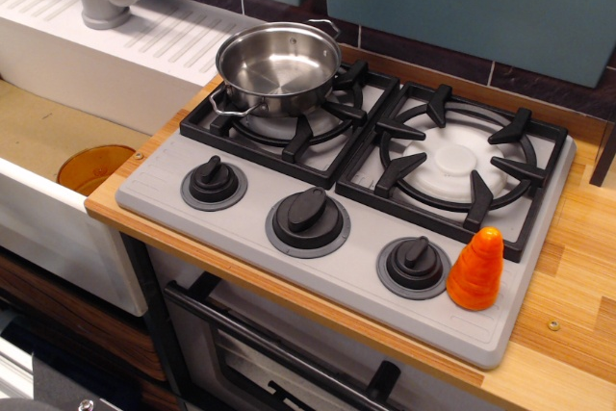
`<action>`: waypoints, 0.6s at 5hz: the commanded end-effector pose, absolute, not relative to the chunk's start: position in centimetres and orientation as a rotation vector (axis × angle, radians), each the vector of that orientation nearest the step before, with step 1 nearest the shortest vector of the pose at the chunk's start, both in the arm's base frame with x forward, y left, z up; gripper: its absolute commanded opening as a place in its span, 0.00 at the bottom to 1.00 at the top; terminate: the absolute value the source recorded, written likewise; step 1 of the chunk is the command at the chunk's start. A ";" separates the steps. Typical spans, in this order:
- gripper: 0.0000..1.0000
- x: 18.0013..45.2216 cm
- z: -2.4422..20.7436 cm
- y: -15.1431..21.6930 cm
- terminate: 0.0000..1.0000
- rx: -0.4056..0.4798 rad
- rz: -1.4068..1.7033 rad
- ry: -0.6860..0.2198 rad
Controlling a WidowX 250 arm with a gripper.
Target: End effector reaching pot or pan
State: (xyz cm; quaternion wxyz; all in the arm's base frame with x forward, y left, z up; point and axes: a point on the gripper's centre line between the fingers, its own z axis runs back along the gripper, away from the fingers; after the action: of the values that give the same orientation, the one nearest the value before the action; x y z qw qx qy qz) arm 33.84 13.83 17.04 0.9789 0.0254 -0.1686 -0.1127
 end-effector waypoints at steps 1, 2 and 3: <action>1.00 33.8 17.0 13.8 0.00 0.051 -0.227 -0.339; 1.00 33.9 17.9 13.0 0.00 0.062 -0.217 -0.324; 1.00 34.0 18.8 11.3 0.00 0.065 -0.184 -0.314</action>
State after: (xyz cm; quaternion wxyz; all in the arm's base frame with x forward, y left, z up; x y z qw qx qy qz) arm 33.67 10.75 15.62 0.9903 0.0091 -0.1098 -0.0842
